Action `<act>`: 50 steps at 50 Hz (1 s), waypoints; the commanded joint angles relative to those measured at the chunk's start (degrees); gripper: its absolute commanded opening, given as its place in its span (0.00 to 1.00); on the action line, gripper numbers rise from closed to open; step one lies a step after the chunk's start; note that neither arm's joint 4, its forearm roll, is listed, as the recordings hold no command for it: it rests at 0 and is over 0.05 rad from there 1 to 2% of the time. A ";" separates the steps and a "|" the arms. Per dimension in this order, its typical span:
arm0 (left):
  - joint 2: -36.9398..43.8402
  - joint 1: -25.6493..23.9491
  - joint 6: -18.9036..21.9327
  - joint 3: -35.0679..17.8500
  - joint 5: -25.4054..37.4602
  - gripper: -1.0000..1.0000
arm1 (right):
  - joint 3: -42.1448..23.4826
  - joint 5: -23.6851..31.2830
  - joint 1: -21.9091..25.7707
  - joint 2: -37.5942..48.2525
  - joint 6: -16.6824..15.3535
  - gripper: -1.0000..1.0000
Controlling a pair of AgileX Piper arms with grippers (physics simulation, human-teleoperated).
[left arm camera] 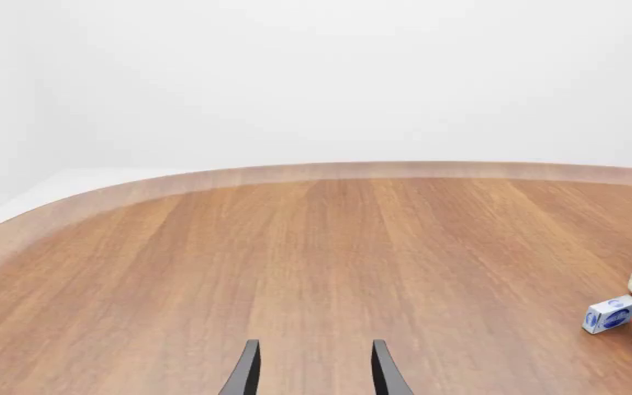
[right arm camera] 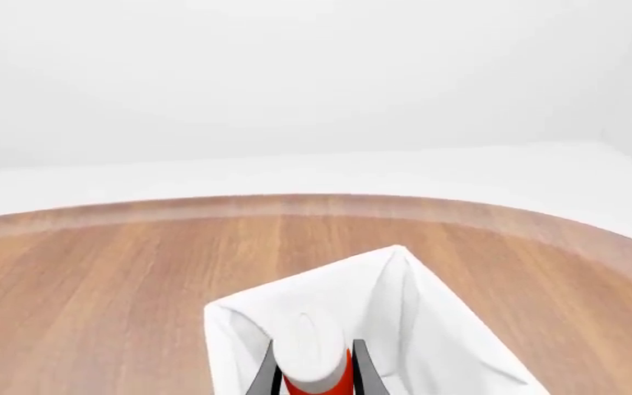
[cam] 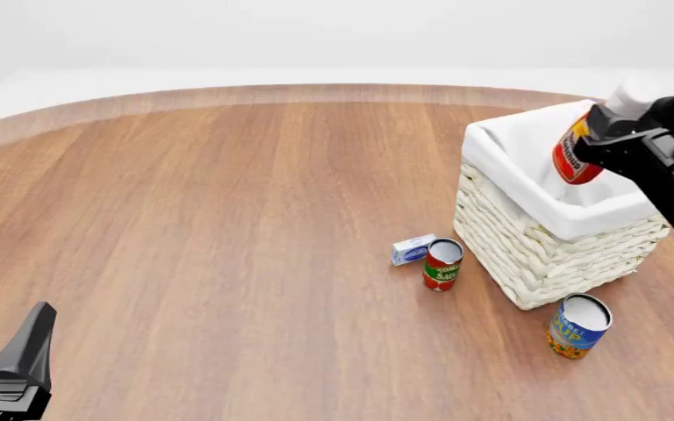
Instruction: Pick up the ketchup, and put it in the basket.
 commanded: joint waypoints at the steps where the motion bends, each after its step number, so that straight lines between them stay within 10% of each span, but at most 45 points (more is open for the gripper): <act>1: 0.00 0.00 0.00 0.00 0.00 1.00 | -1.09 -0.10 0.30 1.19 -0.37 0.00; 50: 0.00 0.00 0.00 0.00 0.00 1.00 | -0.97 0.52 -0.84 4.68 -3.30 0.00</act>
